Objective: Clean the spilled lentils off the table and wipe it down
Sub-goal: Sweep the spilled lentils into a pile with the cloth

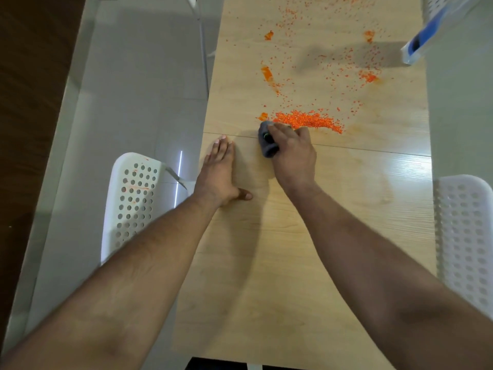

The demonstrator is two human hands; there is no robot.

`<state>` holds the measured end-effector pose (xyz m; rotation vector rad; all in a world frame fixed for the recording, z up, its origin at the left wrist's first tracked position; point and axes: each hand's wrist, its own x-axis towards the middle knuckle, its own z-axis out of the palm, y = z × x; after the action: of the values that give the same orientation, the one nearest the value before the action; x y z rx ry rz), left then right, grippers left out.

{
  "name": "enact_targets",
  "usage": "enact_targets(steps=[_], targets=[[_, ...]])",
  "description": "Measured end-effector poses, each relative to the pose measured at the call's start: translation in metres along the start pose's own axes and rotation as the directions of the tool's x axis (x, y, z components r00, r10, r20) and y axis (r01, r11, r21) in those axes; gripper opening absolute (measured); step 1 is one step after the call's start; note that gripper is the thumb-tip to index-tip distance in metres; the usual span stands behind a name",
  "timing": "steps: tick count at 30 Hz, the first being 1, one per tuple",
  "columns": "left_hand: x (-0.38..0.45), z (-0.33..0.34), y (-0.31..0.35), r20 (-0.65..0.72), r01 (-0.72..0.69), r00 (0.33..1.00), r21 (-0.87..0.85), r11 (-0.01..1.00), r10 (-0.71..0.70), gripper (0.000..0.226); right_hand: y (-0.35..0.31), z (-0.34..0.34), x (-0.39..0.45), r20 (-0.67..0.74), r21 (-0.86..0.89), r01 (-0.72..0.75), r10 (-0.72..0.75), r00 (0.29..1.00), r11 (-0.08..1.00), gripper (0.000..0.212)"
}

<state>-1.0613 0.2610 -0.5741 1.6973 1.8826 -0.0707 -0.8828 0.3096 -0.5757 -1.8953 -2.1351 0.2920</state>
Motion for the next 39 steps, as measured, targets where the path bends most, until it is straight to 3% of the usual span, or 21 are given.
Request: enact_targets(steps=[2,6,8,11,13,20,24,29,33,39], targets=[[0.000,-0.003,0.001,-0.002,-0.004,1.000,0.002,1.000,0.004,0.156,-0.009,0.003,-0.035,-0.002,-0.001,0.091,-0.091,0.996,0.996,0.053],[0.009,-0.017,-0.006,-0.123,-0.043,0.992,-0.011,0.999,0.041,0.110,-0.017,0.016,-0.077,0.103,-0.006,0.226,-0.225,0.969,0.974,0.053],[0.016,-0.022,-0.010,-0.143,-0.024,0.989,0.004,1.000,0.025,0.119,-0.018,0.022,-0.062,0.095,-0.025,0.187,-0.184,0.978,0.982,0.054],[0.027,-0.025,-0.014,-0.068,0.013,0.998,0.036,0.999,-0.010,0.152,-0.027,0.017,-0.021,0.103,-0.070,0.117,-0.110,0.989,0.991,0.054],[0.033,-0.026,-0.016,-0.017,0.019,1.000,0.041,0.999,-0.019,0.159,-0.029,0.015,0.012,0.106,-0.090,0.081,-0.071,0.992,0.993,0.050],[0.038,-0.029,-0.006,0.035,0.057,0.998,0.095,0.994,-0.060,0.161,-0.018,0.001,0.086,0.045,0.010,-0.157,0.156,0.987,0.988,0.053],[0.039,-0.030,0.013,0.023,0.036,0.999,0.129,0.991,-0.039,0.153,-0.013,-0.007,0.054,-0.024,-0.008,-0.065,0.064,0.998,0.998,0.059],[0.049,-0.022,0.035,0.028,0.014,1.000,-0.025,1.000,-0.013,0.124,0.004,-0.002,-0.020,0.065,-0.038,-0.041,0.043,0.997,0.998,0.060],[0.058,-0.007,0.048,-0.014,0.030,0.999,-0.037,0.999,-0.030,0.132,0.024,0.001,-0.014,0.081,-0.087,-0.038,0.046,0.996,0.995,0.058],[0.060,-0.002,0.057,-0.046,0.077,0.996,0.025,0.997,-0.076,0.143,0.050,-0.012,0.070,0.067,-0.119,-0.109,0.118,0.991,0.987,0.050]])
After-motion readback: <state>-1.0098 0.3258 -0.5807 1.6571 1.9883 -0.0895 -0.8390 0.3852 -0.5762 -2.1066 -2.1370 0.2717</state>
